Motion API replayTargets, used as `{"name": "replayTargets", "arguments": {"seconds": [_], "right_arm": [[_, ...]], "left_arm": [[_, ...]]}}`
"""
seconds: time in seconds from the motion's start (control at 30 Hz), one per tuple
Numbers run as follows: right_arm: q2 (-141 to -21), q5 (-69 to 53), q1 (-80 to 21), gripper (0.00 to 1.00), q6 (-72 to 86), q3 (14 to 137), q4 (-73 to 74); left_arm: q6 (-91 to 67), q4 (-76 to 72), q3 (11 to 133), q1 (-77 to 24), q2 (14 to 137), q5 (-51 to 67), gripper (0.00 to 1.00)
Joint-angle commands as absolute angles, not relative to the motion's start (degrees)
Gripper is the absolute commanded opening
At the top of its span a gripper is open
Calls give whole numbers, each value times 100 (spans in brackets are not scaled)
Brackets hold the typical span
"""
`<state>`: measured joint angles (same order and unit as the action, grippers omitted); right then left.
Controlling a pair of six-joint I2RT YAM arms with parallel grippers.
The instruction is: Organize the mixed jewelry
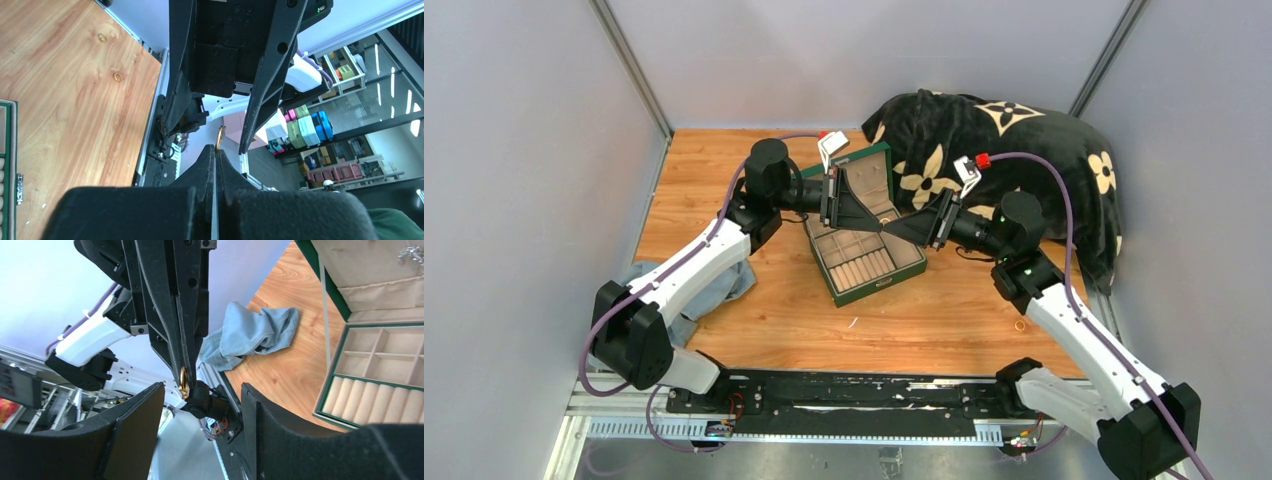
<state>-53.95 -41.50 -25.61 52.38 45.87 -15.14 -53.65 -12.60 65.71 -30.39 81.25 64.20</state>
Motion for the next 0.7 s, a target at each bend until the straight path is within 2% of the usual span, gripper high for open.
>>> {"name": "replayTargets", "arguments": {"seconds": [0.0, 0.23, 0.67], "right_arm": [[-5482, -4398, -2514, 60, 5725, 4522, -2279], [-5475, -4375, -2513, 35, 5798, 4497, -2365], [-5458, -4285, -2514, 26, 5791, 4451, -2240]], "left_arm": [[-5535, -1487, 6595, -2995, 8081, 6393, 0], [-5573, -1558, 6549, -2981, 8089, 6372, 0], [-5531, -1564, 6479, -2953, 8121, 6333, 0]]}}
